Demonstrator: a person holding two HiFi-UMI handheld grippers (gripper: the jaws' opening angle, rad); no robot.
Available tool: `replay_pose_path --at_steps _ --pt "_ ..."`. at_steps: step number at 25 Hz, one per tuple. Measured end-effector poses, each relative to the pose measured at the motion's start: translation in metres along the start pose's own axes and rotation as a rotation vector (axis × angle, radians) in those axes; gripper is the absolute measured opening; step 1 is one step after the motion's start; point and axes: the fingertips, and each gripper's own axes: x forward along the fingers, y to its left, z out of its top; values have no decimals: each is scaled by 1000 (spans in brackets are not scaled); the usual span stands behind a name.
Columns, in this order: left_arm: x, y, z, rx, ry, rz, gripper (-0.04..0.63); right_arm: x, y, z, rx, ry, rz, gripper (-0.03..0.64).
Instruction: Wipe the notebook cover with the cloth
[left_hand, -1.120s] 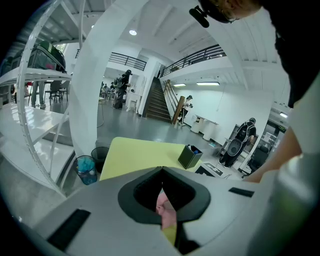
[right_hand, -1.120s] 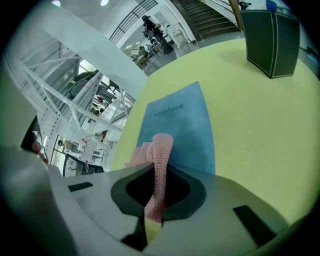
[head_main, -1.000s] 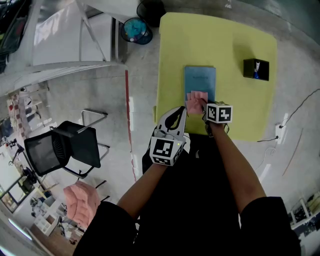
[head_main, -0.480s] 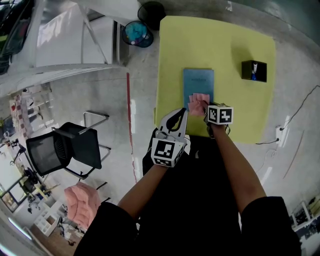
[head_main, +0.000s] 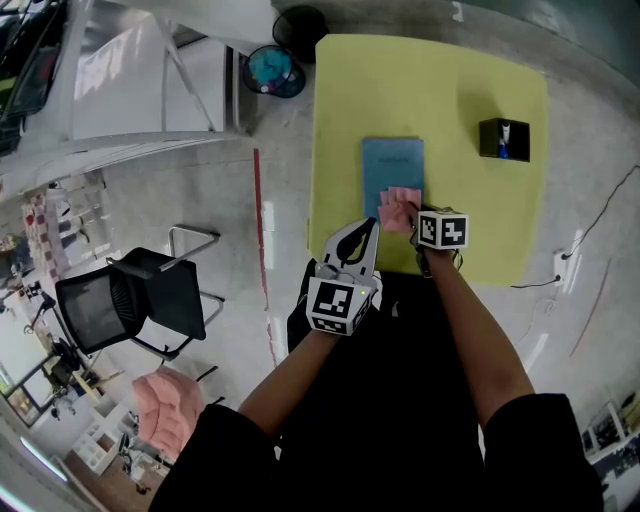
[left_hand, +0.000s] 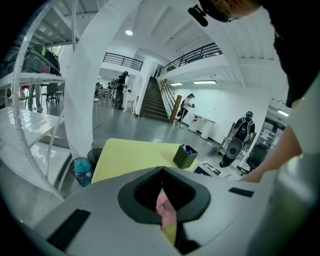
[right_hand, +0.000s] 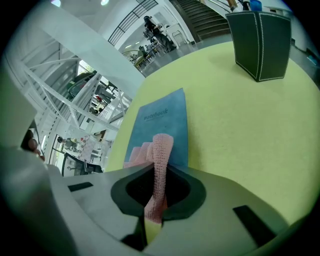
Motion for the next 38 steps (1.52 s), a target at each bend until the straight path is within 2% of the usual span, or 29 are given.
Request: replay_pose_path --at_steps 21,26,31,38 --pt "7 -23 2 39 4 -17 6 -12 -25 -3 -45 -9 12 40" --pt "0 -27 0 63 27 -20 6 -25 -41 -6 -17 -24 -45 40" --pt "-6 -34 15 90 2 -35 6 -60 -49 0 -50 -129 -11 40" --pt "-33 -47 42 119 -71 -88 5 -162 7 24 -186 -353 23 40"
